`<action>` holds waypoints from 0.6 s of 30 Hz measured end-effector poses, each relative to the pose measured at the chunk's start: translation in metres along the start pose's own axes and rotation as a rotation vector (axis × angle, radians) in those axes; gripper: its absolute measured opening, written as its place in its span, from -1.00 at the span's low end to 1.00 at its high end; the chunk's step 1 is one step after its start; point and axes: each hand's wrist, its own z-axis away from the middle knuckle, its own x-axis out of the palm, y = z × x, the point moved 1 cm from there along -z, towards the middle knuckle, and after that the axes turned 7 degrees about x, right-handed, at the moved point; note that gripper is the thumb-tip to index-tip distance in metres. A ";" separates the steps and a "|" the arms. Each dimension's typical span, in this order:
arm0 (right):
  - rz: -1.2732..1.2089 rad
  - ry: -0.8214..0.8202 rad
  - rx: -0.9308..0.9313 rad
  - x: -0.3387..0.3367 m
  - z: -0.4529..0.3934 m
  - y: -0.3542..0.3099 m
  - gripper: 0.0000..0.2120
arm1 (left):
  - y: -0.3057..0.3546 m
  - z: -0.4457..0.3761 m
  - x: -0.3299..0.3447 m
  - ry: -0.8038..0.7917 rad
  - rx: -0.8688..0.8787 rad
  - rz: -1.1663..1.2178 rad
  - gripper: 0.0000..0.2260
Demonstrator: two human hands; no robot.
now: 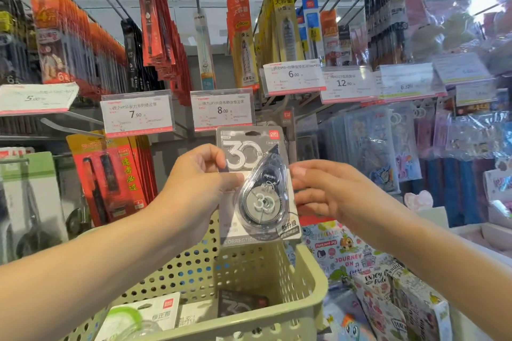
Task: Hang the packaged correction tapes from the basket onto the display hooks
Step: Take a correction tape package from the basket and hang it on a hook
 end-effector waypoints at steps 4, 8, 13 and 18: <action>-0.032 0.001 0.042 -0.003 0.004 0.002 -0.69 | 0.002 -0.003 0.006 -0.012 0.016 0.002 -0.67; -0.087 -0.054 0.069 -0.005 0.004 0.004 -0.72 | 0.001 -0.004 0.009 -0.035 0.013 0.033 -0.67; -0.083 -0.039 0.047 -0.008 0.005 0.010 -0.77 | -0.001 -0.006 0.014 -0.064 0.009 0.024 -0.69; -0.117 0.007 -0.012 -0.014 0.006 0.007 -0.78 | 0.015 -0.016 0.018 -0.189 0.081 -0.322 -0.82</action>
